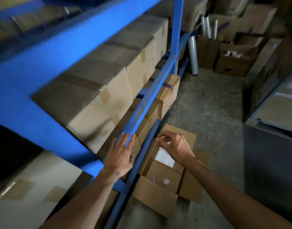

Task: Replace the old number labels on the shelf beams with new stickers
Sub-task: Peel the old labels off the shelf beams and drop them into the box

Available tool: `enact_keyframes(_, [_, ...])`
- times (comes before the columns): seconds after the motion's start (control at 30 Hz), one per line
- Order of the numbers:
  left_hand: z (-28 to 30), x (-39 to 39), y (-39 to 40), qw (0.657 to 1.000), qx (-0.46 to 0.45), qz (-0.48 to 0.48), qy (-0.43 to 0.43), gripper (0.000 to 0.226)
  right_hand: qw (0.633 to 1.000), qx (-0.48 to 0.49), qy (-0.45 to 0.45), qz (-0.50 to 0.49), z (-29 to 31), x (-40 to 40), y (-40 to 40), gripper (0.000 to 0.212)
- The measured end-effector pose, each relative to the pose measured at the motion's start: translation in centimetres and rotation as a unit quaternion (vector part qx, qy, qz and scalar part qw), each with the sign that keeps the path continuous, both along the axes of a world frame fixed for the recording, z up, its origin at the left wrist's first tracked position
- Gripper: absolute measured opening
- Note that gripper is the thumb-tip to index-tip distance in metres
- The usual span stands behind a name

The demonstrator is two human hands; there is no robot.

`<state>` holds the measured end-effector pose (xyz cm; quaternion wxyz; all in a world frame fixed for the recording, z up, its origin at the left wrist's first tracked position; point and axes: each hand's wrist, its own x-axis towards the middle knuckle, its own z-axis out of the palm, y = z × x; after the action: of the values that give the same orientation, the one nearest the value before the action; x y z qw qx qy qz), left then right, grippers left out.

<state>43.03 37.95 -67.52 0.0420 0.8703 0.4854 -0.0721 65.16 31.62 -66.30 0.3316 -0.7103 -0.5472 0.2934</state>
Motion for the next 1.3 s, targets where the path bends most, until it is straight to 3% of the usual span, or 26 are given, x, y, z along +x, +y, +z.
enact_keyframes(0.23, [16.2,-0.2,-3.4,0.981,0.161,-0.011,-0.107,0.057,0.985,0.168,0.034,-0.007,15.2,-2.6,-0.6,0.016])
enact_keyframes(0.3, [20.2,-0.7,-3.8,0.969,0.206,-0.015,-0.136,0.053,0.977,0.209,0.053,0.006,18.8,-3.8,-0.5,0.008])
enact_keyframes(0.57, [36.8,-3.2,-4.7,0.904,0.379,-0.021,-0.198,0.051,0.940,0.330,0.079,0.048,33.8,-8.1,0.5,0.015])
enact_keyframes(0.9, [51.0,-7.6,-5.7,0.826,0.538,0.014,-0.166,0.050,0.897,0.417,0.089,0.121,46.3,-11.9,2.2,0.016])
enact_keyframes(1.07, [57.0,-8.9,-4.8,0.793,0.599,0.059,-0.096,0.064,0.878,0.460,0.065,0.116,52.2,-13.9,4.6,0.015])
enact_keyframes(1.3, [60.6,-8.2,-1.9,0.769,0.623,0.124,-0.071,0.077,0.839,0.532,0.059,0.101,59.1,-15.0,8.1,0.042])
